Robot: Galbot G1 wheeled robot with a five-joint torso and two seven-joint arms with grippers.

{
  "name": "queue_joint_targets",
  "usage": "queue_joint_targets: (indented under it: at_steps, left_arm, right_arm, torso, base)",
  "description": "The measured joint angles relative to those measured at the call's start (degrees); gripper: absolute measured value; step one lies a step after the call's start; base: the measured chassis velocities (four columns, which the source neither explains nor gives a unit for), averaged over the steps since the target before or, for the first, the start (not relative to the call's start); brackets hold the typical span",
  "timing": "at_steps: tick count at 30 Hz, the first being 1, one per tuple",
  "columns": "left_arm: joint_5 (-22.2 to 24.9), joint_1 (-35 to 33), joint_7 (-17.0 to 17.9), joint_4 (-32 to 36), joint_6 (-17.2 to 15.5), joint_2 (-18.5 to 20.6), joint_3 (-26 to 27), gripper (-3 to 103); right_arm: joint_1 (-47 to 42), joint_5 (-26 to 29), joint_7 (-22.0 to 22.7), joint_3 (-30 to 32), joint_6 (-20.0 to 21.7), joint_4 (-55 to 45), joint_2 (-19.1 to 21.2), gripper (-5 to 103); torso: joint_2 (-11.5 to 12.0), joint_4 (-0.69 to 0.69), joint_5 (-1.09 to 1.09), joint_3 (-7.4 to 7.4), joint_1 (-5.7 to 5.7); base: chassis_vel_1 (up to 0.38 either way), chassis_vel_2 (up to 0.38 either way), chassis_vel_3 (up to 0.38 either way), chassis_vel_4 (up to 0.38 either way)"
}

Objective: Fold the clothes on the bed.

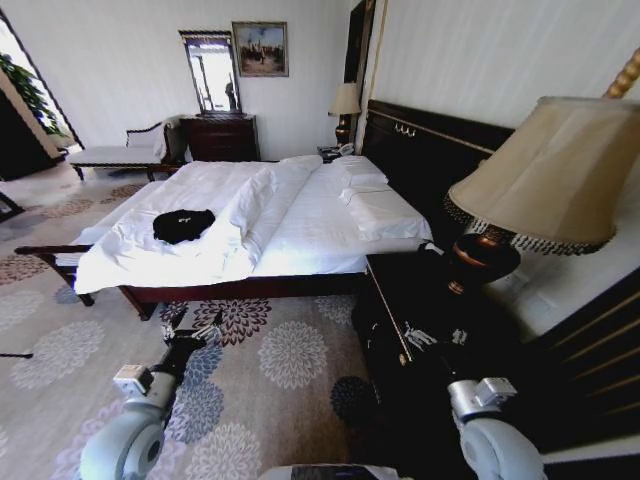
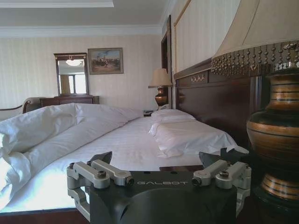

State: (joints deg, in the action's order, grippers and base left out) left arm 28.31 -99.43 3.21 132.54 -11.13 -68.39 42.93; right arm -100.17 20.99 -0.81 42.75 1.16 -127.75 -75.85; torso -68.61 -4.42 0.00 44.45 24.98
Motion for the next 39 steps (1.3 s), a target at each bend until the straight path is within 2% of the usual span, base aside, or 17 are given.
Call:
queue_joint_targets:
  at_steps: [22,39]
  left_arm:
    - [-2.16,-1.78,0.1,0.66,0.05,-2.92,-0.45,100]
    - [-1.79,-2.49,-0.89,0.48,0.85,-4.7,-0.45,100]
  right_arm:
    - [-1.27,-1.47,-0.07,-1.25,-0.54,1.19,-0.62,100]
    - [-4.0,-7.68,-1.18,-1.08,-2.19,0.08,-2.81,100]
  torso:
    - [0.0,0.01,0.0,0.0,0.0]
    - [0.0,0.0,0.0,0.0,0.0]
  base:
    - [0.0,0.0,0.0,0.0]
    - [0.0,0.0,0.0,0.0]
